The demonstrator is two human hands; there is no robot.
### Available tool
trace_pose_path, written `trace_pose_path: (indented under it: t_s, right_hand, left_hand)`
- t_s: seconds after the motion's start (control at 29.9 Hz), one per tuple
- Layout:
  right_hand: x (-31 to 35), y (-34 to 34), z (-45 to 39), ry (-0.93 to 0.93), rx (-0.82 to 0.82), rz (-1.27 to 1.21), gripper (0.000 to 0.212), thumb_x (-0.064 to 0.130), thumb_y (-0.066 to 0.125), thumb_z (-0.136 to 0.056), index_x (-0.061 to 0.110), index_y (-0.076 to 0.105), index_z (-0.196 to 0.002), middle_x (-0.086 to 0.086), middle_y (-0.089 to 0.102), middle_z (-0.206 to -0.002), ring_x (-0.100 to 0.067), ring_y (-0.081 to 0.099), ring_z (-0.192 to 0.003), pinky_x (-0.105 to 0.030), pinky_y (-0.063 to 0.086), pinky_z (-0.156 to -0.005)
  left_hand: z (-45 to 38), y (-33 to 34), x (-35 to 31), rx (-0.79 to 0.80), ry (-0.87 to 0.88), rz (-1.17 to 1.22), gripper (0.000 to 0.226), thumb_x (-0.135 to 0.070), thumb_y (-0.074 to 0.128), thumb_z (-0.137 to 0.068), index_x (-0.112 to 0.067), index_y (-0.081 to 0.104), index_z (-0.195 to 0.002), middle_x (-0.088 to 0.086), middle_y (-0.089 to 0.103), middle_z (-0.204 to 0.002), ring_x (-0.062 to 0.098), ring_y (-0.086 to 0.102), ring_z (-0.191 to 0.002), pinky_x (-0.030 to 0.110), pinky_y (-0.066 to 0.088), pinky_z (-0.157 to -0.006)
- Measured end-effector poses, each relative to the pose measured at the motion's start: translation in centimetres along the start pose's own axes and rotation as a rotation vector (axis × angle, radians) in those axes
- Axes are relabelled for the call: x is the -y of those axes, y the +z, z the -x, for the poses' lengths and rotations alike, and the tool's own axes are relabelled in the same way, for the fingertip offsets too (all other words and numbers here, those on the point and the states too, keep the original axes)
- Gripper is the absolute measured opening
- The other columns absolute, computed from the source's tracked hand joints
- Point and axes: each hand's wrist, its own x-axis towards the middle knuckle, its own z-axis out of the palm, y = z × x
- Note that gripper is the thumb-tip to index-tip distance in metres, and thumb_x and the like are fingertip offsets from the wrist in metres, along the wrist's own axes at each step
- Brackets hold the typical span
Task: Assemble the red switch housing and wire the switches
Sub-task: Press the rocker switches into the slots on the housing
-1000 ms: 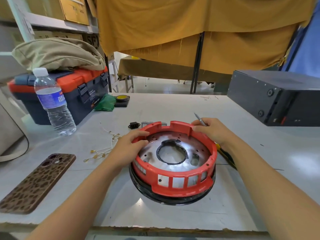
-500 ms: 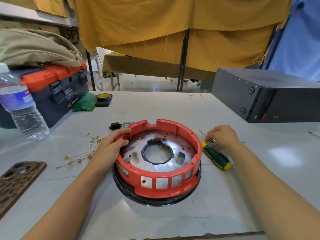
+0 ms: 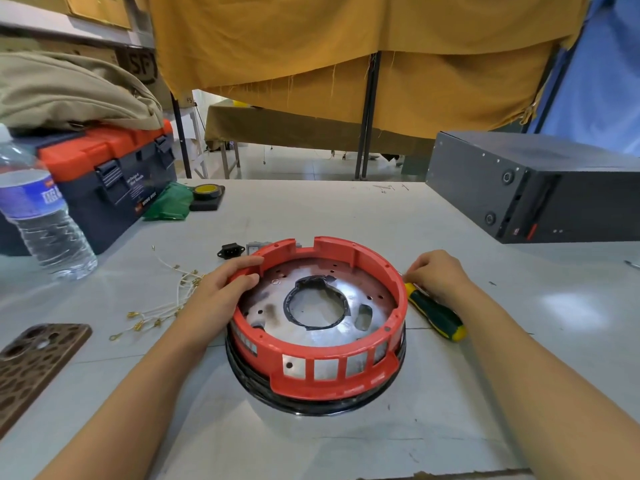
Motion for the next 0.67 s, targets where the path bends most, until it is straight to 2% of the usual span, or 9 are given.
trace_pose_path:
  t_s: [0.17, 0.27, 0.33, 0.4, 0.47, 0.53, 0.6, 0.67]
  right_hand:
    - [0.0, -0.2, 0.2, -0.005, -0.023, -0.092, 0.014, 0.017, 0.068, -0.086, 0.006, 0.065, -0.078, -0.013, 0.065, -0.085, -0.022, 0.058, -0.07, -0.035, 0.052, -0.069]
    - [0.8, -0.2, 0.7, -0.124, -0.052, -0.217, 0.018, 0.025, 0.062, -0.09, 0.009, 0.066, -0.084, -0.009, 0.066, -0.09, -0.023, 0.061, -0.084, -0.037, 0.052, -0.078]
    - [1.8, 0.0, 1.4, -0.212, -0.006, -0.328, 0.019, 0.031, 0.062, -0.089, 0.014, 0.067, -0.087, -0.005, 0.068, -0.094, -0.02, 0.063, -0.09, -0.034, 0.051, -0.081]
    - [2.9, 0.5, 1.8, -0.281, 0.077, -0.388, 0.017, 0.033, 0.065, -0.086, 0.018, 0.068, -0.094, 0.002, 0.068, -0.098, -0.015, 0.063, -0.092, -0.031, 0.05, -0.083]
    - [3.9, 1.2, 2.1, -0.334, 0.17, -0.349, 0.02, 0.029, 0.069, -0.083, 0.023, 0.067, -0.103, 0.006, 0.066, -0.103, -0.01, 0.062, -0.093, -0.025, 0.048, -0.082]
    - [4.6, 1.8, 2.1, -0.371, 0.239, -0.305, 0.025, 0.016, 0.069, -0.083, 0.023, 0.064, -0.107, 0.002, 0.067, -0.105, -0.012, 0.064, -0.09, -0.021, 0.049, -0.077]
    - [5.0, 1.9, 2.1, -0.392, 0.258, -0.3, 0.027, 0.003, 0.064, -0.083, 0.024, 0.066, -0.101, -0.003, 0.071, -0.101, -0.013, 0.067, -0.08, -0.016, 0.051, -0.07]
    - [5.1, 1.8, 1.9, -0.405, 0.249, -0.282, 0.033, -0.002, 0.061, -0.083, 0.029, 0.068, -0.094, -0.001, 0.073, -0.095, -0.012, 0.068, -0.076, -0.015, 0.052, -0.068]
  left_hand:
    - [-0.2, -0.5, -0.3, 0.029, -0.002, 0.01, 0.029, -0.014, 0.053, -0.093, -0.034, 0.067, -0.109, -0.01, 0.067, -0.111, 0.007, 0.063, -0.102, 0.024, 0.049, -0.088]
    - [-0.6, -0.9, -0.4, 0.013, 0.012, 0.007, 0.027, -0.017, 0.052, -0.095, -0.034, 0.066, -0.111, -0.017, 0.068, -0.103, -0.007, 0.063, -0.093, 0.012, 0.048, -0.076]
    - [-1.2, -1.0, -0.4, -0.032, 0.015, -0.023, 0.023, -0.021, 0.051, -0.096, -0.03, 0.067, -0.109, -0.017, 0.068, -0.102, -0.005, 0.061, -0.094, 0.014, 0.045, -0.077]
    - [-2.0, -1.5, -0.3, -0.086, 0.011, -0.039, 0.022, -0.019, 0.048, -0.097, -0.023, 0.068, -0.105, -0.007, 0.069, -0.103, 0.005, 0.062, -0.095, 0.02, 0.045, -0.079]
    - [-2.9, -1.9, -0.2, -0.128, 0.006, -0.087, 0.022, -0.015, 0.048, -0.097, -0.018, 0.069, -0.1, -0.001, 0.07, -0.102, 0.009, 0.064, -0.093, 0.024, 0.045, -0.078]
    - [-4.0, -2.4, 0.0, -0.149, 0.017, -0.205, 0.02, -0.011, 0.052, -0.094, -0.017, 0.07, -0.101, 0.001, 0.07, -0.103, 0.012, 0.063, -0.095, 0.026, 0.045, -0.085]
    - [-5.1, -2.7, 0.4, -0.134, 0.055, -0.348, 0.02, -0.01, 0.056, -0.092, -0.016, 0.07, -0.105, 0.001, 0.069, -0.107, 0.013, 0.061, -0.097, 0.024, 0.043, -0.088]
    - [-6.1, -2.7, 0.7, -0.092, 0.124, -0.495, 0.023, -0.01, 0.06, -0.09, -0.015, 0.069, -0.111, 0.002, 0.067, -0.113, 0.014, 0.058, -0.1, 0.02, 0.039, -0.087]
